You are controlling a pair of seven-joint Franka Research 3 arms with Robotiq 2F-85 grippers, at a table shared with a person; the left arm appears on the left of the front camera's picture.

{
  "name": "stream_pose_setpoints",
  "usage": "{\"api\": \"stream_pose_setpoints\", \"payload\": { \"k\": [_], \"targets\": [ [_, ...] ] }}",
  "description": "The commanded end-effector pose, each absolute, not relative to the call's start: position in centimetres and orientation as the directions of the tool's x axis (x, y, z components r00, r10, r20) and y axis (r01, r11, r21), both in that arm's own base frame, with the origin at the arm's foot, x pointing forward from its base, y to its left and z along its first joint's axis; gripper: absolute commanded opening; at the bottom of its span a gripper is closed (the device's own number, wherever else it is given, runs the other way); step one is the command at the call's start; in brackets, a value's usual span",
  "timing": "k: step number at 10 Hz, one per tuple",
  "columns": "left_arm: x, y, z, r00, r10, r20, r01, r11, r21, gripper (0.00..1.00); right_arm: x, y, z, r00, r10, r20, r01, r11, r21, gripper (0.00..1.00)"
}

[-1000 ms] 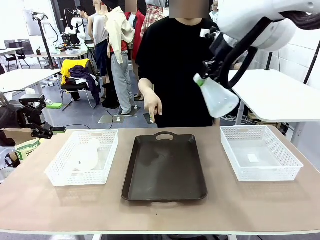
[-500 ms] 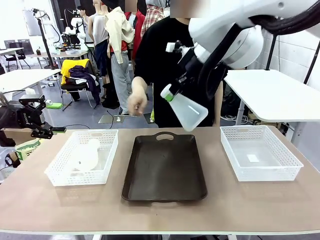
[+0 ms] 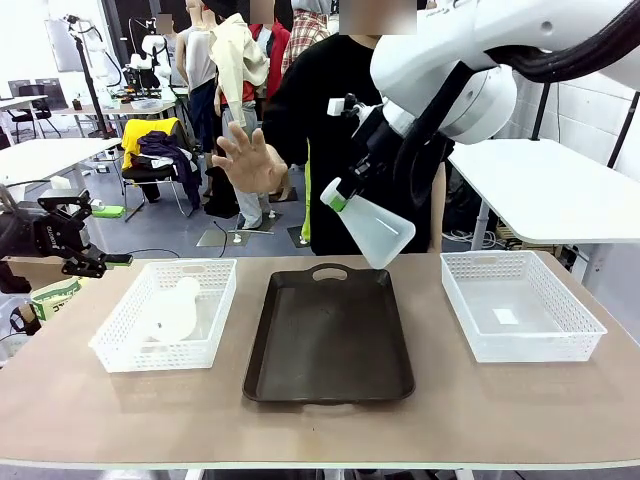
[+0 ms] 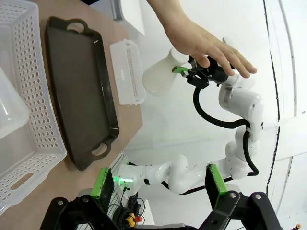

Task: Prepare the laboratory tools.
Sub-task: While moving the picked Big flask to the Handle tray indicated by the person, stop as directed by the person, then place the picked Big flask upright in the Handle tray as instructed by the person.

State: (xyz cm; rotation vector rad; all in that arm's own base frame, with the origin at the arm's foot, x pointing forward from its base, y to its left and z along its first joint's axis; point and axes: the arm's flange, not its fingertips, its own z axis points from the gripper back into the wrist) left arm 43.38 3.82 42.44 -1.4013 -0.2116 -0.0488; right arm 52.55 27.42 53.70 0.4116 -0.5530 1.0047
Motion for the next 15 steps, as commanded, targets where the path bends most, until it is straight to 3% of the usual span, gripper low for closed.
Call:
{"api": "stream_pose_setpoints", "payload": {
  "k": [1,15],
  "targets": [
    [43.31,3.93,42.57,0.979,0.094,0.179,0.162,0.166,-0.973,1.00,52.41,27.19,53.69,0.428,0.655,0.622,-0.871,0.483,0.091,0.00],
    [43.31,3.93,42.57,0.979,0.094,0.179,0.162,0.166,-0.973,1.00,52.41,27.19,53.69,0.428,0.655,0.622,-0.871,0.483,0.091,0.00]
  ]
}}
